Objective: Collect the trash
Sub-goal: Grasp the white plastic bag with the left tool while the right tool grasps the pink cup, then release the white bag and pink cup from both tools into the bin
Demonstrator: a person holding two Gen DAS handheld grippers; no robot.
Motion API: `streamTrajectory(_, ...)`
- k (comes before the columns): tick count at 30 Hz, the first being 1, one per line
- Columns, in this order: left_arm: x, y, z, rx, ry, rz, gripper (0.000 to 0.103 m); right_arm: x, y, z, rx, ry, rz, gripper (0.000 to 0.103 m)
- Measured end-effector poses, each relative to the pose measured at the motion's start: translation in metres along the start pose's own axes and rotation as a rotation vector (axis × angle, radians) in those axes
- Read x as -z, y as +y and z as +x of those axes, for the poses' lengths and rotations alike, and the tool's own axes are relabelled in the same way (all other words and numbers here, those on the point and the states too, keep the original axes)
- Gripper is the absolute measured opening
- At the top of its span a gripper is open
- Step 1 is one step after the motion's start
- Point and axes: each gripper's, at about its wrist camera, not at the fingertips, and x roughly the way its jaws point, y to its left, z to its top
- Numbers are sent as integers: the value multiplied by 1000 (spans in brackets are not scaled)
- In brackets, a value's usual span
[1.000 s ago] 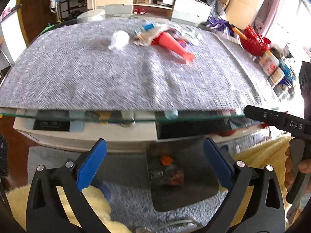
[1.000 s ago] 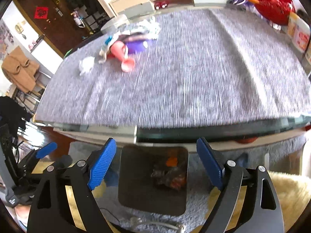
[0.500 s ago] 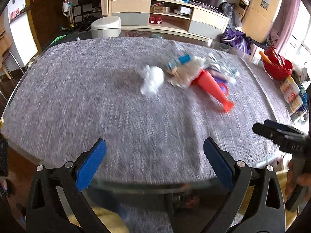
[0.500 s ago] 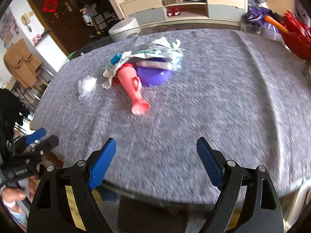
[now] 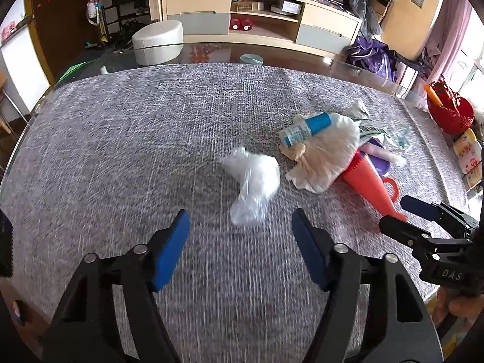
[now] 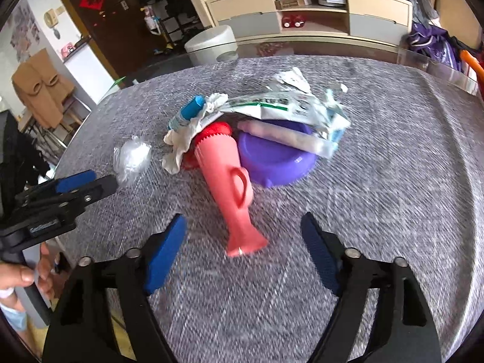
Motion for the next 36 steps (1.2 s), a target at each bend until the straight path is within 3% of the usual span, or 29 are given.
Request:
streamTrajectory(6,-10,-4,23,31,21,-1,52,-5,4,7,-12,2,-14,52)
streamTrajectory(8,-10,-5,28,34,31,0,44,-5,3,7,-10,5,-16,33)
streamTrajectory(12,-9,-10,31,29,38,21,30,1,3,5,-42,19,-26,25)
streamTrajectory(16,-4,-14,30,37,42,40,15,9,4,-1,-57,33,-32,24)
streamTrajectory(19,6,-20,24,59,49,44,11,18,4,-10,-60,36,-32,24)
streamTrajectory(36,69,-70,-80,139,-46,78,10,65,-2,-104,-4,-58,19,24)
